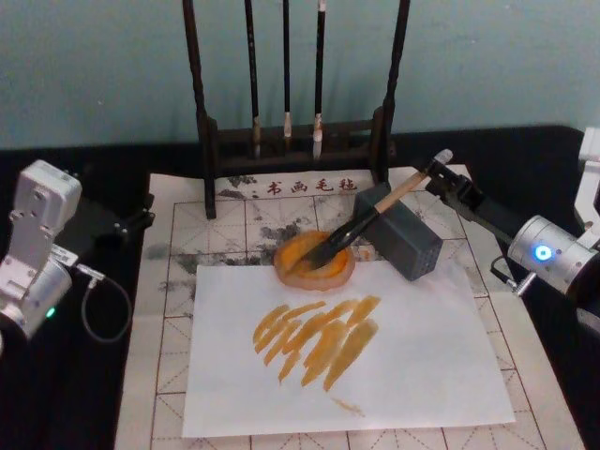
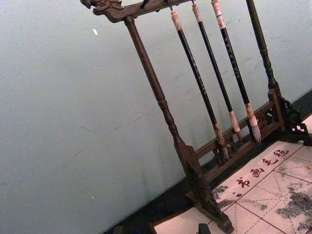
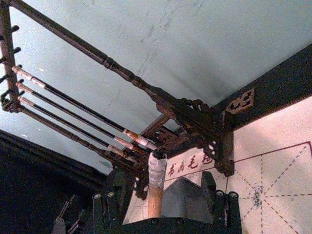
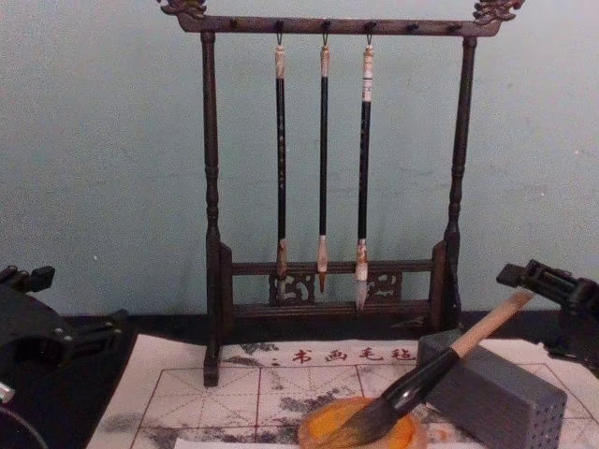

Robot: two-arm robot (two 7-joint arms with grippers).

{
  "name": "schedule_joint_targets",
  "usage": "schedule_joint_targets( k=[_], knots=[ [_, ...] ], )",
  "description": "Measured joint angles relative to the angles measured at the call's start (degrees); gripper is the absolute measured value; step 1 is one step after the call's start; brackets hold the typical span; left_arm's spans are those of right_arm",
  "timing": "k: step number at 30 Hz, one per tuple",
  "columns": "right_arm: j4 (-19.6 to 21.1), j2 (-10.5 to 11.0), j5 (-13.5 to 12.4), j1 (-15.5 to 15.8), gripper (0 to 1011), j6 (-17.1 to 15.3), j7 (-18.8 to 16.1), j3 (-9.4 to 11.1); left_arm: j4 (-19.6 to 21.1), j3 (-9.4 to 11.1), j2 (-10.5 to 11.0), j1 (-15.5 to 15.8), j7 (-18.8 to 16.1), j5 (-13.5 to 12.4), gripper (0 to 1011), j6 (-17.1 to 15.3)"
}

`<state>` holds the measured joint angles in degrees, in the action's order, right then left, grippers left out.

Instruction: Pick up the brush from the inkstone, write on the paper, then place the brush back to its original position.

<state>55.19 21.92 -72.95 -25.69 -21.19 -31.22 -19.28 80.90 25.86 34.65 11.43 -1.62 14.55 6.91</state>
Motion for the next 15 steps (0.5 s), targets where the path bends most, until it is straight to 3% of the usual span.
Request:
schedule_joint_targets(
  k=[15],
  knots=[
    [-1.21,0.19,-1.23,-0.91,1002,0.01,-0.78,-1.02,0.0,0.0,0.0,0.0,0.0,0.0,1001,0.0]
  ],
)
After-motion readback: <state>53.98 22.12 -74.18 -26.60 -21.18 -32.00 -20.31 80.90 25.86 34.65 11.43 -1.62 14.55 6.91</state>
